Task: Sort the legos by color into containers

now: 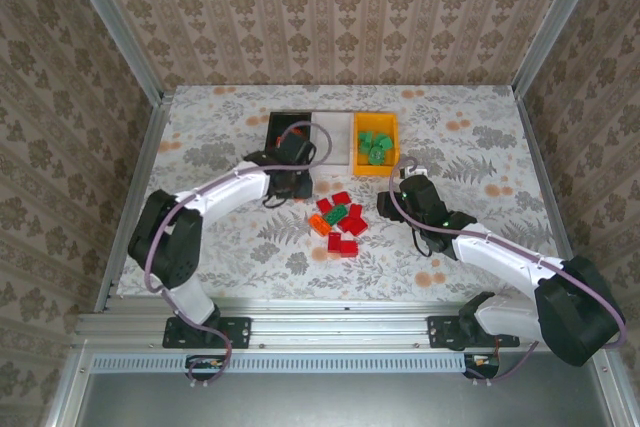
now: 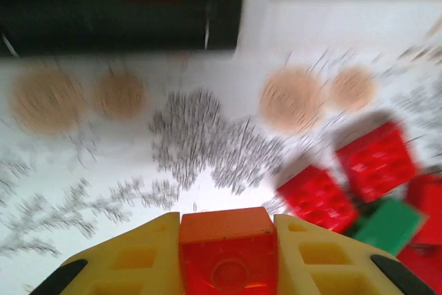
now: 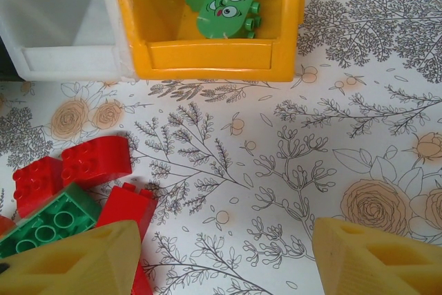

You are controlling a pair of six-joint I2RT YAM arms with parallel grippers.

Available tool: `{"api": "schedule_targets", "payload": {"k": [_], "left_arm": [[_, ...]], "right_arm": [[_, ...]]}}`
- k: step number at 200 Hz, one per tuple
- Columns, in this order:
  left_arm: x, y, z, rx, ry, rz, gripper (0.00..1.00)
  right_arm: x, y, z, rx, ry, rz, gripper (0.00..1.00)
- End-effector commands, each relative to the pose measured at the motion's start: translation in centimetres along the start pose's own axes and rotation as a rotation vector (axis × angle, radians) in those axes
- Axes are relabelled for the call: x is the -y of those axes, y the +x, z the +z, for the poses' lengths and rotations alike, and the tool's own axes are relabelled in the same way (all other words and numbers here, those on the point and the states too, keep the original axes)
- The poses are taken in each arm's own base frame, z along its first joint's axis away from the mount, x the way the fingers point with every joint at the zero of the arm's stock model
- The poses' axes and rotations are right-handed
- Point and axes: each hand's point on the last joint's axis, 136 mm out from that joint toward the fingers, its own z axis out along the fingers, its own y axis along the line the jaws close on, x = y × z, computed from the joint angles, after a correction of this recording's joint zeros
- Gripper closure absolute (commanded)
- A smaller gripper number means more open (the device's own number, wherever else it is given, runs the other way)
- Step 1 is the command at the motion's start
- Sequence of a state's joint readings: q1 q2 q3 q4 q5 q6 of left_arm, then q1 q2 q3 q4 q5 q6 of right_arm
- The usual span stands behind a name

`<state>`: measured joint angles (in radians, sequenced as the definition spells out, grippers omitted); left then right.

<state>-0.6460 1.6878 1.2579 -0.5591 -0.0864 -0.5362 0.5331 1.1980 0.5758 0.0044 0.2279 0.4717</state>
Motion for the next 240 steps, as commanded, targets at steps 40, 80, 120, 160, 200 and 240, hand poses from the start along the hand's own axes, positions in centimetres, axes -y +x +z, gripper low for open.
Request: {"api": "schedule_targets", "payload": {"k": [40,80,120,160,200,240], "left_arm": [[-5.2,-11.8,0.0,0.087,-0.059,-0.047,0.71],[-5.4,-13.9,3.1,0.055,-0.042,-0.065,0.69],[-5.2,-14.2,5.6,0.004,-0.038,-0.064,0.61],[-3.8,-14.8,1.9,0.064,0.012,-0.038,0.31],[1.6,-8.9,-4.1,0.121,0.178,-0.050,0.23],[3.6,2.4,-3.1,0.086,0.201,-0.218,0.20]], "right_arm": [[-8.2,1.5,0.0,-0.087,-0.425,-0.038,0.27],[-7.3,1.3,0.1,-0.062,-0.366,-0.057,0.25],[-6.7,1.2,0.2,-0.051,-0.336,-0.056,0.24],[-6.5,1.2,0.3,-0.051,-0.324,-0.057,0.23],[-6.0,1.0,0.3,-0.039,-0.292,-0.063,0.23],[-1.5,0.1,0.3,0.016,-0.082,0.013,0.19]]}}
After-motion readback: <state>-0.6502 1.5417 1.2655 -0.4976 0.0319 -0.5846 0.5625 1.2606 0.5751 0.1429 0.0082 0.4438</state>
